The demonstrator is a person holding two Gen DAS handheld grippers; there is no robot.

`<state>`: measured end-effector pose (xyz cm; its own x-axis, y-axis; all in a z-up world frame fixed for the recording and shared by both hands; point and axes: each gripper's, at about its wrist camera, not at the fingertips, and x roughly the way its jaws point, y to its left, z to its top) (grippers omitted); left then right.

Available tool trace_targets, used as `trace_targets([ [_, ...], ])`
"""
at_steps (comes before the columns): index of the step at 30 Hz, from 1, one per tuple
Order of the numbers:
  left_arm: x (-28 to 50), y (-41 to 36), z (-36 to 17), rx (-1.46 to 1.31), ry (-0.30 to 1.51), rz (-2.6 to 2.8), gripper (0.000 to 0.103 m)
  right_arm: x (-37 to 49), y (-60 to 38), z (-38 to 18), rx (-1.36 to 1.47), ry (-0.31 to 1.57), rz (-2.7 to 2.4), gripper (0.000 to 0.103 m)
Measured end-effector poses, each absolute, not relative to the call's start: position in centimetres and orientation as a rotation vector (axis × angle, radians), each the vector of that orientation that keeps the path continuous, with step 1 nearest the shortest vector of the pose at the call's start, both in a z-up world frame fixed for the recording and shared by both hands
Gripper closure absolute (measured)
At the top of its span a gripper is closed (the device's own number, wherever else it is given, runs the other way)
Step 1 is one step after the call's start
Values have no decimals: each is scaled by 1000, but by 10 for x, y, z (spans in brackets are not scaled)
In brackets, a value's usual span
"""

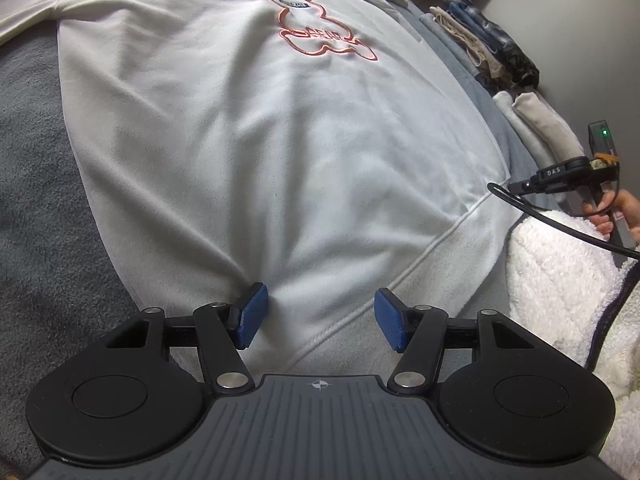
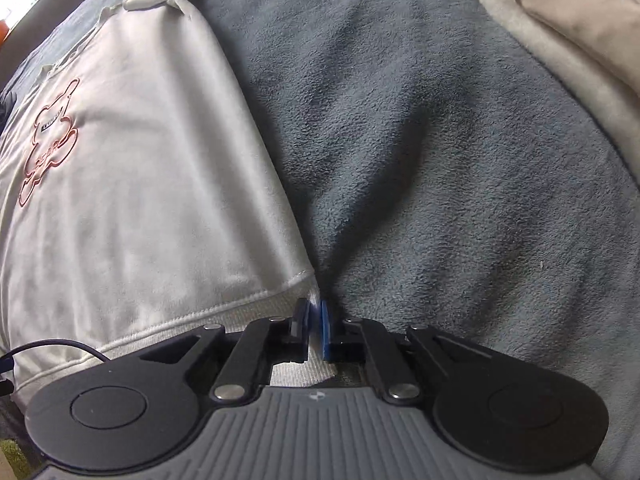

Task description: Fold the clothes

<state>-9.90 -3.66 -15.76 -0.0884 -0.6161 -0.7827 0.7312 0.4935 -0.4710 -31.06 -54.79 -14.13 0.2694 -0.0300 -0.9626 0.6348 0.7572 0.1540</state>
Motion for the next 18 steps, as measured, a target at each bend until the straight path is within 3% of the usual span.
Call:
trace_targets([
  [2,-101,-33,-158,121,1235,-1127,44,-311,-547,-136,565,1253,-500,88],
  [3,-101,-30,-157,111,1252,-1124,44,-311,-547,-133,557,1266,-509,74],
  [4,-101,-26,-157,100,1269,-1122,44,-311,-548,-129,559,1282,-524,69],
  [6,-99,-16,-152,90,1288,-1107,44,-309,-550,-119,554,1303,-548,69],
  [12,-82,-9,-127,51,1196,-1098,43,-268,-537,-72,439,1138,-494,69],
  [18,-81,-53,-146,93,1164,-1113,44,-182,-469,-89,412,1082,-224,70],
])
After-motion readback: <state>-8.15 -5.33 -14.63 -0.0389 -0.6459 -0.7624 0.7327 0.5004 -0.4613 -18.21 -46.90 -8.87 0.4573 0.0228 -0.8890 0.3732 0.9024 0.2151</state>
